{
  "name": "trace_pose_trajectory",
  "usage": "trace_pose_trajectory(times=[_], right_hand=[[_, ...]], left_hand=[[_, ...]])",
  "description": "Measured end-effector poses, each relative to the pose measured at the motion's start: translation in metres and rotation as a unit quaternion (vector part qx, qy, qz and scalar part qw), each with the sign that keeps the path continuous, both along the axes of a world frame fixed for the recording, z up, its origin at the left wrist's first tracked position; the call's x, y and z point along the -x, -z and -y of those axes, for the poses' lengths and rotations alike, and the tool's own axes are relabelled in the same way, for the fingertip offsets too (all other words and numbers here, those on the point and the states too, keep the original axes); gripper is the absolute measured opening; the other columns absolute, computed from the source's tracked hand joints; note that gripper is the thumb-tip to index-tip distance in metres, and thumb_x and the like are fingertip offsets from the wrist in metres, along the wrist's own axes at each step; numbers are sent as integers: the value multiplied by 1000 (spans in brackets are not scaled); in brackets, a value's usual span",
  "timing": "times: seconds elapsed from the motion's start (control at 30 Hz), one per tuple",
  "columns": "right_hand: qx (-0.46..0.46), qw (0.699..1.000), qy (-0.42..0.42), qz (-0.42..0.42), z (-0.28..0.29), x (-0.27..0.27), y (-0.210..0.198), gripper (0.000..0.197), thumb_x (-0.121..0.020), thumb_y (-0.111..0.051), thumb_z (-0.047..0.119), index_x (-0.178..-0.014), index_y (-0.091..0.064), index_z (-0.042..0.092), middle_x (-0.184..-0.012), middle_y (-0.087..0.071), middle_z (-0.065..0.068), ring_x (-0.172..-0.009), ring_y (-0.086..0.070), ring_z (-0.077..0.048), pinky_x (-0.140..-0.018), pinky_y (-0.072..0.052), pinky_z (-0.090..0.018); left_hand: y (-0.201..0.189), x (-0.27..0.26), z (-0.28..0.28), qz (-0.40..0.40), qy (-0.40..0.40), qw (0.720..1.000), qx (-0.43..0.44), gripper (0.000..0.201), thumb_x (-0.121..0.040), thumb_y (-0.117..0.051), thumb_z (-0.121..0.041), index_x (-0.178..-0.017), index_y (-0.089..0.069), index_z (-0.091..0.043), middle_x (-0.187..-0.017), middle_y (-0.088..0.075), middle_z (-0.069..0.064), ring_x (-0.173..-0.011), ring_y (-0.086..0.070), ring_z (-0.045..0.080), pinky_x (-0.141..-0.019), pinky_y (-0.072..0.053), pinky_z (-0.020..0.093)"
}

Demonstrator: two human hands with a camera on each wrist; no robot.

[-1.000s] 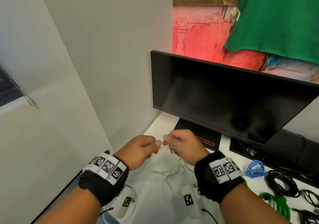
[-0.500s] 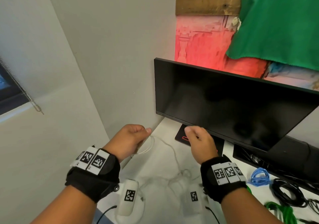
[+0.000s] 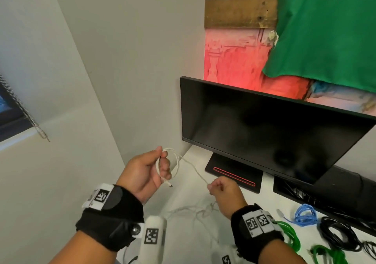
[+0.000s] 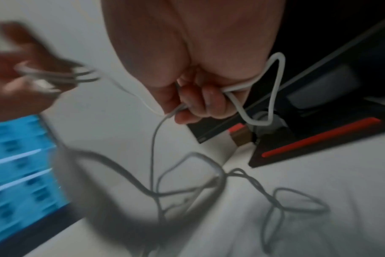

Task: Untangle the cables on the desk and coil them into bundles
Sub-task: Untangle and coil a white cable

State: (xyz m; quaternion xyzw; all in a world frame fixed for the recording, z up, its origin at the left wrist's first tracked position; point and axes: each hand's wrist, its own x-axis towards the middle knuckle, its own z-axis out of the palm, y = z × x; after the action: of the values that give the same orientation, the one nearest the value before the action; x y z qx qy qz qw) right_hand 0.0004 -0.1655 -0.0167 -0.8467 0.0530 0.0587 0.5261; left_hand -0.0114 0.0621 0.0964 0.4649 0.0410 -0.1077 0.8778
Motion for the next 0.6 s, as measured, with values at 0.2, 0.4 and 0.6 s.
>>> trace_pose_trajectory(times=[0.2,0.4,0.6], right_hand=[[117,965,-231,30,-41,25,-43,21,-87,-61,45,-73,-56,30,-76,-61,10,-69,-57,-4,-65,-46,-24],[97,961,-237,105,-18,26,-88,10,-78,-65,20,-81,-59,28,-81,-62,13,-74,-59,-1,-67,-51,-23],[286,932,-140,172,20,7,-77,31,-95,-48,9,-109,-64,31,-104,-64,9,-96,-60,-12,-83,-51,-25]], left_hand=[[26,1,38,137,34,950,-279,20,-100,-47,-16,-85,-54,-5,-88,-76,14,-81,-73,25,-77,-56,29],[39,4,33,241,68,823,-510,25,-100,-48,-31,-79,-55,-19,-63,-60,0,-59,-56,14,-66,-50,40],[43,1,20,200,85,777,-590,29,-85,-68,-45,-67,-57,-26,-57,-55,-14,-52,-50,0,-52,-37,14]])
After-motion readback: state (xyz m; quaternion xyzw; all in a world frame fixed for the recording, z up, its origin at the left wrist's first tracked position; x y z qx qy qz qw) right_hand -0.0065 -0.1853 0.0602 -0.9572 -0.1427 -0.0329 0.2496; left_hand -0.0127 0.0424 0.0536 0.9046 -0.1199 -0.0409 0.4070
